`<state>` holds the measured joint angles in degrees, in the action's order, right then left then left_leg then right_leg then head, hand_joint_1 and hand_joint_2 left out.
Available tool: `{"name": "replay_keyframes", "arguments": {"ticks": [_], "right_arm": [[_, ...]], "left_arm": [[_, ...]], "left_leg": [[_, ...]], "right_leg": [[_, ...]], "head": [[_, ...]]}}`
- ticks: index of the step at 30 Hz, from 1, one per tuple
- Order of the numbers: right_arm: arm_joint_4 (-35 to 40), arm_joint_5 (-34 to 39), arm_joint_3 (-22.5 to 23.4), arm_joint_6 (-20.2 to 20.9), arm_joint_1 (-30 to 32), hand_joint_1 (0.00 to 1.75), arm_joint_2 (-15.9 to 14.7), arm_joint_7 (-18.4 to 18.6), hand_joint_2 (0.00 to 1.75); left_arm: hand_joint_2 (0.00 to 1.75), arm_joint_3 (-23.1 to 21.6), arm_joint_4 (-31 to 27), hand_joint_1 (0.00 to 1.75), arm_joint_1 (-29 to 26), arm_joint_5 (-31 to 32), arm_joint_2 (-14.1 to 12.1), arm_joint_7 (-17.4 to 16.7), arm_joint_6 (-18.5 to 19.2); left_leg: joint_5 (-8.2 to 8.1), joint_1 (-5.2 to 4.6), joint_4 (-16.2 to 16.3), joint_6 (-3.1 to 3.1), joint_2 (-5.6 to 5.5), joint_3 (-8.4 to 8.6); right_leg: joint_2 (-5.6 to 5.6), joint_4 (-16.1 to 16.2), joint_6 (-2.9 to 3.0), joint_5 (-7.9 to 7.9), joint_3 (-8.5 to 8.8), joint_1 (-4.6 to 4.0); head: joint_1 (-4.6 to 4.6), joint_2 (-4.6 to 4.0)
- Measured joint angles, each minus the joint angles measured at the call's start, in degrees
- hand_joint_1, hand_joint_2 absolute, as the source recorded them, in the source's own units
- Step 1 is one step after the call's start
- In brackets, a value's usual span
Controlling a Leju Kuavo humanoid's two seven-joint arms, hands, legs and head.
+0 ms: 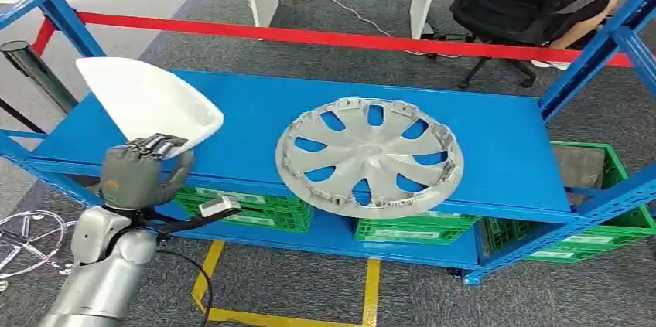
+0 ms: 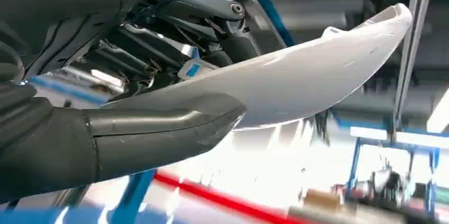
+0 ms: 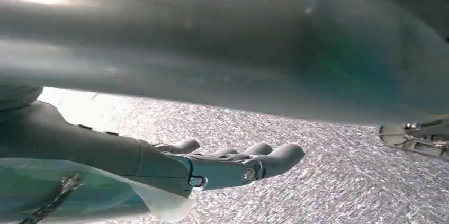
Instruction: Take the parts from the cabinet and place them on the table.
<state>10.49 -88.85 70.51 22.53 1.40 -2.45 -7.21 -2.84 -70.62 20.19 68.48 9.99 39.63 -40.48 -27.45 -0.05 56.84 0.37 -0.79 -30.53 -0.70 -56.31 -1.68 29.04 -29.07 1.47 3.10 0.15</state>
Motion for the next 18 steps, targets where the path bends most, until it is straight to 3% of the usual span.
{"name": "replay_keyframes", "arguments": {"ticks": [8, 18], "right_arm": [[0.0, 0.05, 0.22, -0.15, 0.01, 0.0, 0.07, 0.11, 0.0], [0.0, -0.13, 0.24, -0.11, -0.04, 0.0, 0.09, 0.09, 0.0]], "left_arm": [[1.75, -0.02, -14.14, 1.75, -3.22, 0.96, 0.0, 0.26, 0.02], [1.75, -0.02, -19.03, 1.75, -4.57, 0.92, 0.02, 0.26, 0.05]], "left_leg": [[0.0, -0.01, 0.0, 0.0, 0.0, 0.0], [0.0, -0.01, 0.0, 0.0, 0.0, 0.0]], "right_leg": [[0.0, 0.01, 0.0, 0.0, 0.01, 0.01], [0.0, 0.0, 0.0, 0.0, 0.01, 0.01]], "head": [[0.0, 0.0], [0.0, 0.0]]}}
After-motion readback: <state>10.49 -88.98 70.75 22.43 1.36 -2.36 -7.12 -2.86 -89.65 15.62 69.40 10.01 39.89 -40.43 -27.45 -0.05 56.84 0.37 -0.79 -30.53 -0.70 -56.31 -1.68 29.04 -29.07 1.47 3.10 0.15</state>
